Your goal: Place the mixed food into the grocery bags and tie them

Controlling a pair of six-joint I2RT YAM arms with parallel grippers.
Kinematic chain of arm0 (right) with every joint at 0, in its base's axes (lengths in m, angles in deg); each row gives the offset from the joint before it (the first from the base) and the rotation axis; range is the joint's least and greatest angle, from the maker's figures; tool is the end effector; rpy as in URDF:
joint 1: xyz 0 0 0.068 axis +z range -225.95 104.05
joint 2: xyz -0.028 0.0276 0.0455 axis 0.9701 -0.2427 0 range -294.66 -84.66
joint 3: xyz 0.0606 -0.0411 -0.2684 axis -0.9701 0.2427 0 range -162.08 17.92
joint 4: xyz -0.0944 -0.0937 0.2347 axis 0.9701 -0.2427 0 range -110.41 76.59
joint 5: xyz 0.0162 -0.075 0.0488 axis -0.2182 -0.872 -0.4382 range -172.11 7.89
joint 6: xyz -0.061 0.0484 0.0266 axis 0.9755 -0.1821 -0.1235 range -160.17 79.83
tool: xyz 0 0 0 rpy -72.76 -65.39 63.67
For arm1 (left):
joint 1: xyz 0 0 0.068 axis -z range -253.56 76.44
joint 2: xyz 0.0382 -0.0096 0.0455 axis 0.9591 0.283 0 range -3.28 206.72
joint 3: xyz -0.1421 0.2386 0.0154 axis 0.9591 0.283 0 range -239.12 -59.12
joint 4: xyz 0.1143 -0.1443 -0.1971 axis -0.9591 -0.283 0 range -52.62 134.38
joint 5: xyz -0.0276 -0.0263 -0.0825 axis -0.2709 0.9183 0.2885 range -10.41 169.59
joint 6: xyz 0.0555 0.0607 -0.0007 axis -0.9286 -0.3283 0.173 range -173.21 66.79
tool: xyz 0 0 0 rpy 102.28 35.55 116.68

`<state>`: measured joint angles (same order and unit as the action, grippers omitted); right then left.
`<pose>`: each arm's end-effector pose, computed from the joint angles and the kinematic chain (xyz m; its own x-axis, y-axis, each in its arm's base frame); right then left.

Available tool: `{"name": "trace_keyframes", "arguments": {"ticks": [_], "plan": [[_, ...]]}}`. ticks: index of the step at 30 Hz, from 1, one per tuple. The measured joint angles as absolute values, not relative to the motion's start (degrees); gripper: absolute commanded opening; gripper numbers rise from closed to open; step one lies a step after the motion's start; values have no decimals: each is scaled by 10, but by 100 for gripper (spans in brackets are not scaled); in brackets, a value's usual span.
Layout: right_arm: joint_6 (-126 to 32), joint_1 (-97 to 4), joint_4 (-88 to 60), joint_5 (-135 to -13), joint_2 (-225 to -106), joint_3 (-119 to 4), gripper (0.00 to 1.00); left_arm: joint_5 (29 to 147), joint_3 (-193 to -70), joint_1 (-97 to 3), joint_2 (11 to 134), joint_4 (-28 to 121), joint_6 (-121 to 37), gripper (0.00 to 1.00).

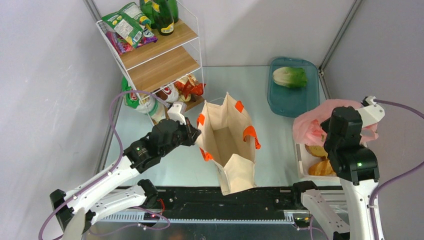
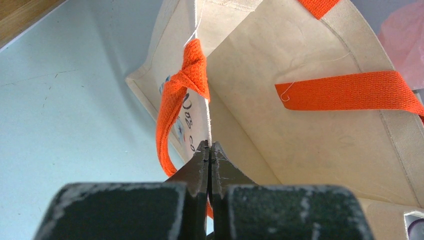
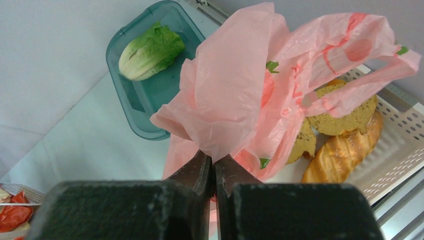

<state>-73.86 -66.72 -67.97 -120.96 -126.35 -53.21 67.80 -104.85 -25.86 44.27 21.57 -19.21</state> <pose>0.1334 -0.0238 0.4147 -0.1070 0.4202 -0.9011 0.5949 0.7532 0.2806 0.1620 -0.1563 0.3042 -0.5674 -0.1898 -0.8013 0.3399 0.8323 -0.4378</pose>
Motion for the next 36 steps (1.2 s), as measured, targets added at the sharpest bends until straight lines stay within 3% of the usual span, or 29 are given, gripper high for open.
{"name": "trace_keyframes", "arguments": {"ticks": [1, 3, 4, 6, 10, 21, 27, 32, 34, 36], "plan": [[-741, -667, -682, -1210, -1259, -532, 7, 678, -1049, -259, 443, 216, -192, 0], [-743, -667, -684, -1211, -1249, -532, 32, 678, -1049, -259, 443, 216, -193, 0], [-745, -667, -684, -1212, -1242, -532, 69, 678, -1049, -259, 443, 216, -193, 0], [-751, -667, -683, -1220, -1228, -532, 96, 678, -1049, -259, 443, 216, -193, 0], [-717, -669, -674, -1186, -1208, -532, 99, 679, -1049, -259, 441, 215, -194, 0], [-636, -628, -608, -758, -1259, -534, 99, 684, -1049, -259, 438, 215, -201, 0], [-629, -428, -606, -793, -1335, -535, 99, 685, -1049, -259, 439, 215, -202, 0], [-631, -350, -606, -867, -1415, -536, 98, 689, -1049, -259, 440, 216, -203, 0], [-636, -331, -606, -905, -1454, -536, 91, 691, -1049, -259, 440, 216, -203, 0], [-641, -318, -607, -941, -1486, -536, 75, 693, -1049, -259, 440, 216, -206, 0]]}}
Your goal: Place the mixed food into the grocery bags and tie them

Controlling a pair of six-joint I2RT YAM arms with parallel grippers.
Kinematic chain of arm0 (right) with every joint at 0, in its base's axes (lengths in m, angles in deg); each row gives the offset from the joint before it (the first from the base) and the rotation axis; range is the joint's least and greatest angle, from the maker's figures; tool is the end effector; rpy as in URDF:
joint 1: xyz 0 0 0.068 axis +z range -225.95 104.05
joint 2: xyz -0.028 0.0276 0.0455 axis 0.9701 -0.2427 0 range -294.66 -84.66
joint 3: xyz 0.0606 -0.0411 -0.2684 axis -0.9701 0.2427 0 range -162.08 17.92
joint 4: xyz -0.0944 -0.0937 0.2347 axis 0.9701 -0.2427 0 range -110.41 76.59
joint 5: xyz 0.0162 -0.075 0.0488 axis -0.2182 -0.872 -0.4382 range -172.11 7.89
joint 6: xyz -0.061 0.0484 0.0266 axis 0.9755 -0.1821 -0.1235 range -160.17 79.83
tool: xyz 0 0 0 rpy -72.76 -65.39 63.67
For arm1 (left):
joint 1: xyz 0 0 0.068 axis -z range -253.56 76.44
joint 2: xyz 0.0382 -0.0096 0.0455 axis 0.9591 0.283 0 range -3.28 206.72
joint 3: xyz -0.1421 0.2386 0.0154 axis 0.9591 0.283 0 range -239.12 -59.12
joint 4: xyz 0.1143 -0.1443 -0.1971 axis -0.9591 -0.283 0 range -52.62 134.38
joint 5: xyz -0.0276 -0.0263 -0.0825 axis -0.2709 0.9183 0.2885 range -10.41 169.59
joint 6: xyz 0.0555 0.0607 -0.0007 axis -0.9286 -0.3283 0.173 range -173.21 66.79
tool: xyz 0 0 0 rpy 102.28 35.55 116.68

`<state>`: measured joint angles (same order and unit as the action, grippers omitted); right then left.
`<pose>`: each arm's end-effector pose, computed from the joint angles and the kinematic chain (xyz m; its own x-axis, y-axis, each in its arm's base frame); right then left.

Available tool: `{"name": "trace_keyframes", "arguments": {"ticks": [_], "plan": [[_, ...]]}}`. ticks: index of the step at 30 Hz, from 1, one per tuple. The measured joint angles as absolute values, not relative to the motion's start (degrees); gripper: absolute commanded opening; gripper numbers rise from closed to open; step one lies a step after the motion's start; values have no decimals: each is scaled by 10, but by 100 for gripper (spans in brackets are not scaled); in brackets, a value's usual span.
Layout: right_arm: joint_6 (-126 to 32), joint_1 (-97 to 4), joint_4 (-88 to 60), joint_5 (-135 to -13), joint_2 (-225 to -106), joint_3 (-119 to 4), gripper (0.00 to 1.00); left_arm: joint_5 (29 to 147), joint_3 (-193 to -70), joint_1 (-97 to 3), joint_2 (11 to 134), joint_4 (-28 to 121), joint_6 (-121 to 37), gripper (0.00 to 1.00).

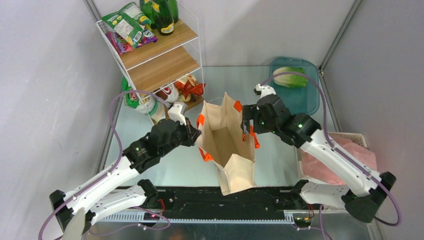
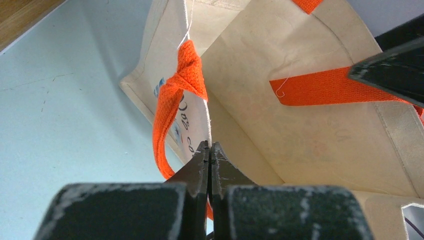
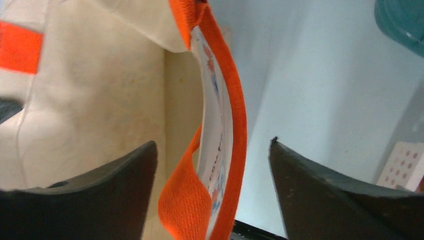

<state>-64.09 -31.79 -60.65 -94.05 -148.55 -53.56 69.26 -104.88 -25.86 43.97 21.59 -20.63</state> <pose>0.1940 0.1678 0.3566 -0.6484 -0.0768 -0.7574 -0.3330 0.9233 0.1915 0.1602 -0.1570 0.3054 -0.5656 -0.1655 -0.8079 0.3715 0.8235 -0.4288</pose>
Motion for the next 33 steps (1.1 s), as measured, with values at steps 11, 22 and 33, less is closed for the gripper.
{"name": "trace_keyframes", "arguments": {"ticks": [11, 22, 33], "plan": [[-631, -303, -546, -1023, -1483, -534, 0, 701, -1128, -259, 456, 200, -271, 0], [-458, -239, -81, -1089, -1209, -206, 0, 608, -994, -148, 365, 463, -416, 0], [-371, -231, 144, -1133, -1178, -24, 0, 509, -863, -57, 388, 655, -548, 0]]}}
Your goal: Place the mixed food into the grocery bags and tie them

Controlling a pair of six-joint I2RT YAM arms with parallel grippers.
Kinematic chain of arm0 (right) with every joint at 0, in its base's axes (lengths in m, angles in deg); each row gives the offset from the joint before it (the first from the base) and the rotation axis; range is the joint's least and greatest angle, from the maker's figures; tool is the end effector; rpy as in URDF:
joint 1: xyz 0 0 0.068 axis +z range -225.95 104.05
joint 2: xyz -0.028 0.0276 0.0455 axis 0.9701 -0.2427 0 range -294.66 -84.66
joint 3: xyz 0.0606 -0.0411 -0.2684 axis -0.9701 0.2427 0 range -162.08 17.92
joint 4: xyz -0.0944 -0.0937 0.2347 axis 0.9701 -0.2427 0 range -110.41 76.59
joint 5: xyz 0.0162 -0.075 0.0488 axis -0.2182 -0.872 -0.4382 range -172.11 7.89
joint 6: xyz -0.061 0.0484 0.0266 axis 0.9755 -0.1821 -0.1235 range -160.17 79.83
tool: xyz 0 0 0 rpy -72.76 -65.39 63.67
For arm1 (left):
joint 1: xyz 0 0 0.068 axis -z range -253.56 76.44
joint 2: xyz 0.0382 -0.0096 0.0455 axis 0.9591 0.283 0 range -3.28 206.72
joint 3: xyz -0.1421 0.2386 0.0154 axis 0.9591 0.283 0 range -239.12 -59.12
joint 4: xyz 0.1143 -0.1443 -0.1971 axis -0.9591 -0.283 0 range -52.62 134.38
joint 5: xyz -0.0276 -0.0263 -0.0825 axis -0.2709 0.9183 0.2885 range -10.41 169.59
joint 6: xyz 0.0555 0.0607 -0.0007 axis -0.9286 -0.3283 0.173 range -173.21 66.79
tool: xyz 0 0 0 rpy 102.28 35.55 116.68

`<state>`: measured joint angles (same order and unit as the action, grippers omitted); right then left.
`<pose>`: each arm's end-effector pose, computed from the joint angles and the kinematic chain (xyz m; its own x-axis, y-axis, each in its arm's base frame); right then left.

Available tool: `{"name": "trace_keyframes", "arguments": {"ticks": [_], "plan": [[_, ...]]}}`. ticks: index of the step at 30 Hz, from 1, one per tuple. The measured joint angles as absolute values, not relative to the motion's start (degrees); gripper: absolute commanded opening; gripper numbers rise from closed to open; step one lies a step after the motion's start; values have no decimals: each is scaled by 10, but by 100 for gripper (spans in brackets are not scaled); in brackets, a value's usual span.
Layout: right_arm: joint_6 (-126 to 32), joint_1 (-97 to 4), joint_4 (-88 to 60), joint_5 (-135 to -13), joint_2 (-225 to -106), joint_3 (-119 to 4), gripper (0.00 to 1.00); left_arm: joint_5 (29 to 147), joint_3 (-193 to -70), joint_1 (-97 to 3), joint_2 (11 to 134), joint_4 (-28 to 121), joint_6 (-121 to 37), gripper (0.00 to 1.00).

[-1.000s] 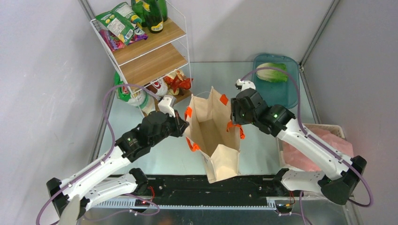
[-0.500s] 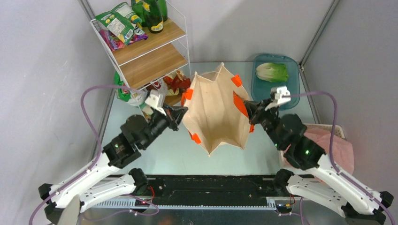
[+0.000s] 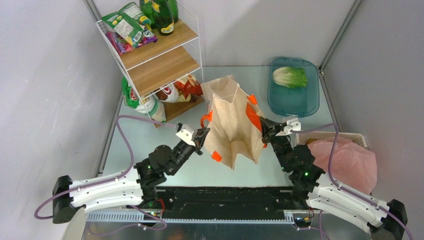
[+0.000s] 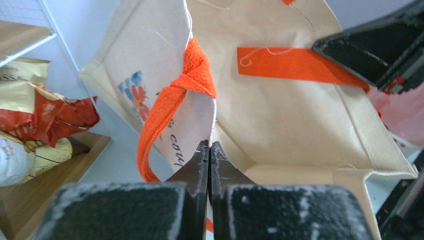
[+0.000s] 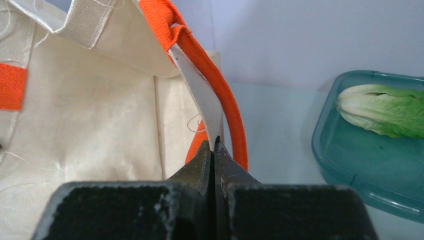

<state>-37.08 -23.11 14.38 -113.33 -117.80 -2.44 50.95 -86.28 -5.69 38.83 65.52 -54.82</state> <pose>0.1418 0.1257 0.2982 0.1767 0.1568 -0.9717 -0.3702 0.9253 0.0820 0.1135 -0.1878 0.3015 0.0585 -0.0783 -0.9952 0.6321 0.7745 -0.0238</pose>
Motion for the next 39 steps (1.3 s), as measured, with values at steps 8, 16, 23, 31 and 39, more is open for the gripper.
{"name": "trace_keyframes", "arguments": {"ticks": [8, 16, 23, 31, 39], "plan": [[-452, -262, -68, -1174, -1225, -190, 0, 469, -1004, -91, 437, 534, -474, 0], [-640, -389, -377, -1072, -1305, -406, 0, 550, -1133, -181, 474, 372, -329, 1], [-730, -455, -497, -984, -1346, -411, 0, 643, -1133, -260, 542, 308, -260, 73], [-762, -472, -519, -972, -1361, -407, 0, 585, -1104, -264, 474, 302, -246, 89], [-768, -473, -489, -966, -1338, -378, 0, 466, -1026, -315, 422, 329, -201, 99]]}}
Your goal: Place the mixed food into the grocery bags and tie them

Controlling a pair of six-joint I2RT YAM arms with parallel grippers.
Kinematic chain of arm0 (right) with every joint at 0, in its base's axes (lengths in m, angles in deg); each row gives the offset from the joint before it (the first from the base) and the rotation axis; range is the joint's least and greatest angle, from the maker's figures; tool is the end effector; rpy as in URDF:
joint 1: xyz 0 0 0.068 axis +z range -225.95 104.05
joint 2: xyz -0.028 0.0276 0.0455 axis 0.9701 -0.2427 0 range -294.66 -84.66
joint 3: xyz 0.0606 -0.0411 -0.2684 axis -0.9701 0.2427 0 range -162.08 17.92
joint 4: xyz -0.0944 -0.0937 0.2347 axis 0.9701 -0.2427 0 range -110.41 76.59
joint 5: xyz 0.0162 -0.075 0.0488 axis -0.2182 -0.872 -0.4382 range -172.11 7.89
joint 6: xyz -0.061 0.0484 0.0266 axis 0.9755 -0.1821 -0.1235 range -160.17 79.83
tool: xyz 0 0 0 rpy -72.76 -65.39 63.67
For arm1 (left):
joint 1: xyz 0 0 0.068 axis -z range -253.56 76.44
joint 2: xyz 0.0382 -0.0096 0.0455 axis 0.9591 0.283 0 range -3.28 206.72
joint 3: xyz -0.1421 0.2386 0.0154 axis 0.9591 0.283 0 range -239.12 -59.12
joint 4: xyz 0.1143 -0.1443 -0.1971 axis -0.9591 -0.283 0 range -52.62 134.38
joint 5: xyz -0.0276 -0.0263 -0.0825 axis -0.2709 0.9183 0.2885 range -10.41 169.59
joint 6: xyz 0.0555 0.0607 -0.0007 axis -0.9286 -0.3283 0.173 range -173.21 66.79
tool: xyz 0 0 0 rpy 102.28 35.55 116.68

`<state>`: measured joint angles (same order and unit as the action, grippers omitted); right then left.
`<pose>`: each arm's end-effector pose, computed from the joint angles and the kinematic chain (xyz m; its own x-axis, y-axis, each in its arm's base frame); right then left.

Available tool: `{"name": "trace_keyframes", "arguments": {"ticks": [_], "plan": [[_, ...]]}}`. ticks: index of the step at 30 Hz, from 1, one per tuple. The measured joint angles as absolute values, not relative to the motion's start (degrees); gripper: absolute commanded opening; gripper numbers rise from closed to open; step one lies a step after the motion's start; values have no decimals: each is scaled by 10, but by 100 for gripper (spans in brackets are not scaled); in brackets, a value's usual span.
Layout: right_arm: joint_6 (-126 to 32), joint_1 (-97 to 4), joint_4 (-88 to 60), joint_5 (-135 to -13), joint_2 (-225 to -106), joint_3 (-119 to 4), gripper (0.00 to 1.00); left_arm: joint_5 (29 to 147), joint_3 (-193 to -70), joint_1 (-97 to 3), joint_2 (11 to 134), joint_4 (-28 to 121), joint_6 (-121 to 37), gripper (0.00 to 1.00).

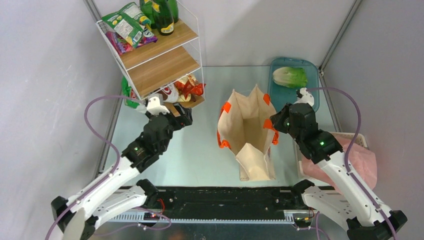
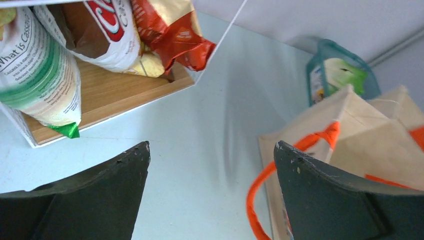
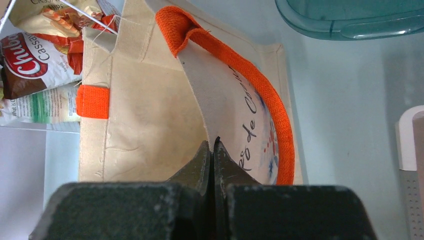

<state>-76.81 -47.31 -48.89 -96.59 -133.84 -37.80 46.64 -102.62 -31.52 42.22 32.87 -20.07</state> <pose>0.1969 0.0872 0.3366 -0.5031 0.3836 -0.7744 0.0351 0.9044 0.4251 0.1874 -0.1165 0.3255 -0.2376 -0.4034 -0.8836 0.0469 0.9038 -0.4253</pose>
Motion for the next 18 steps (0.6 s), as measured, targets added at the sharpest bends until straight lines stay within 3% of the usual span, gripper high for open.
{"name": "trace_keyframes", "arguments": {"ticks": [9, 18], "plan": [[-766, -475, -467, -954, -1327, -366, 0, 514, -1011, -426, 580, 435, -212, 100], [-767, -486, -459, -924, -1288, -353, 0, 527, -1076, -444, 737, 500, -238, 94]]}}
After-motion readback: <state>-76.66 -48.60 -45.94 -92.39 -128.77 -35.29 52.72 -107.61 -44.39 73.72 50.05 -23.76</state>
